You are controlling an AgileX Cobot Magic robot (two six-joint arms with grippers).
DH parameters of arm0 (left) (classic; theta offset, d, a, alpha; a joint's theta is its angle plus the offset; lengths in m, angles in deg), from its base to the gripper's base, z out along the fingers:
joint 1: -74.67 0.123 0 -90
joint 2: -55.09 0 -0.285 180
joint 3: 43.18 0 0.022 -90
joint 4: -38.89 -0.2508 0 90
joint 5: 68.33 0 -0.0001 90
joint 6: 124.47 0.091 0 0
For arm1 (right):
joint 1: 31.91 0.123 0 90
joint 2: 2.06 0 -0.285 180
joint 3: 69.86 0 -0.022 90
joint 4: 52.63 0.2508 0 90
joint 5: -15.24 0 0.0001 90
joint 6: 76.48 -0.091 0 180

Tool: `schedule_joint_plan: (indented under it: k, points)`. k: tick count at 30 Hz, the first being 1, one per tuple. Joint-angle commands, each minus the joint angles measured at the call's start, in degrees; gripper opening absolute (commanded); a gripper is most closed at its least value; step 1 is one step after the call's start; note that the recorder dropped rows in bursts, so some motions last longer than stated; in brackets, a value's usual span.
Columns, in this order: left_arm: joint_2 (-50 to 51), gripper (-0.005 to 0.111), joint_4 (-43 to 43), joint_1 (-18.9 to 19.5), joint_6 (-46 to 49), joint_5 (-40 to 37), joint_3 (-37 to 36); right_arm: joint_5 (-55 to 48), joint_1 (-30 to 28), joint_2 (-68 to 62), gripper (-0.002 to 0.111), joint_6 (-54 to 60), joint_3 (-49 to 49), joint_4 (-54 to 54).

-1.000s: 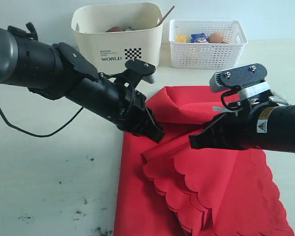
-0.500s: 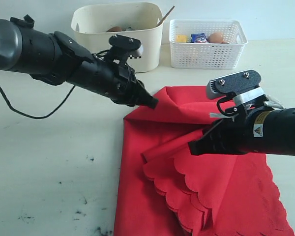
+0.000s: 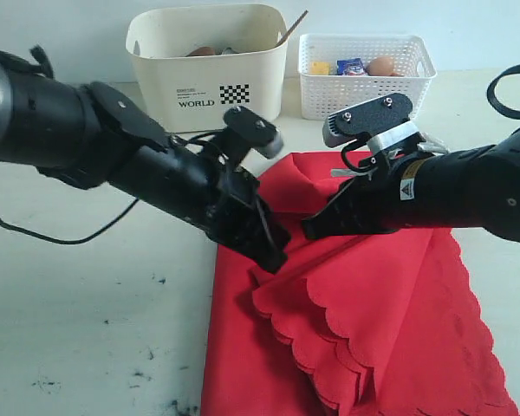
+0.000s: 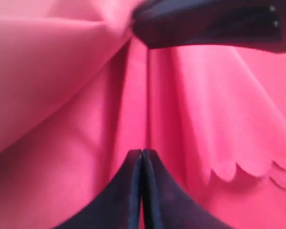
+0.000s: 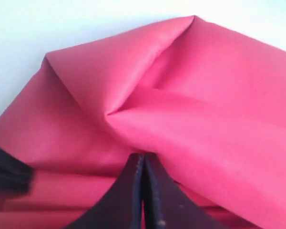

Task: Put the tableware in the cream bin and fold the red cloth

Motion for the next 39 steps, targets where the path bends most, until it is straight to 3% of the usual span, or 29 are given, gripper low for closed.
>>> schedule_joint_plan:
  k: [1, 6, 11, 17, 23, 33, 39]
  points:
    - [4.5, 0.002, 4.9, -3.4, 5.7, 9.7, 3.4, -4.8, 0.0, 3.2, 0.0, 2.8, -0.4, -0.5]
    - [9.2, 0.002, 6.3, -2.2, 2.8, 25.5, 9.7, -9.3, 0.0, 5.9, 0.0, 3.8, -0.4, -0.8]
    - [12.1, 0.002, 6.3, 2.1, 0.1, 26.5, 15.6, -10.0, 0.0, 6.6, 0.0, 3.6, -0.4, 0.3]
    - [11.0, 0.002, 6.2, 6.4, -3.1, 18.0, 17.2, -12.7, 0.1, 6.2, 0.0, 3.7, -0.2, 3.3]
    - [10.3, 0.002, 4.4, 6.9, -3.1, 6.4, 16.4, -8.7, 0.1, 0.9, 0.0, 3.6, -1.1, 3.3]
    - [12.8, 0.002, 2.1, 6.9, -3.1, 5.0, 11.8, -10.4, 3.4, -8.8, 0.0, 6.3, -8.9, 4.6]
    - [12.9, 0.002, 1.6, 6.9, -3.4, 2.8, 11.8, -22.0, 3.4, -12.9, 0.0, 7.8, -11.6, 4.6]
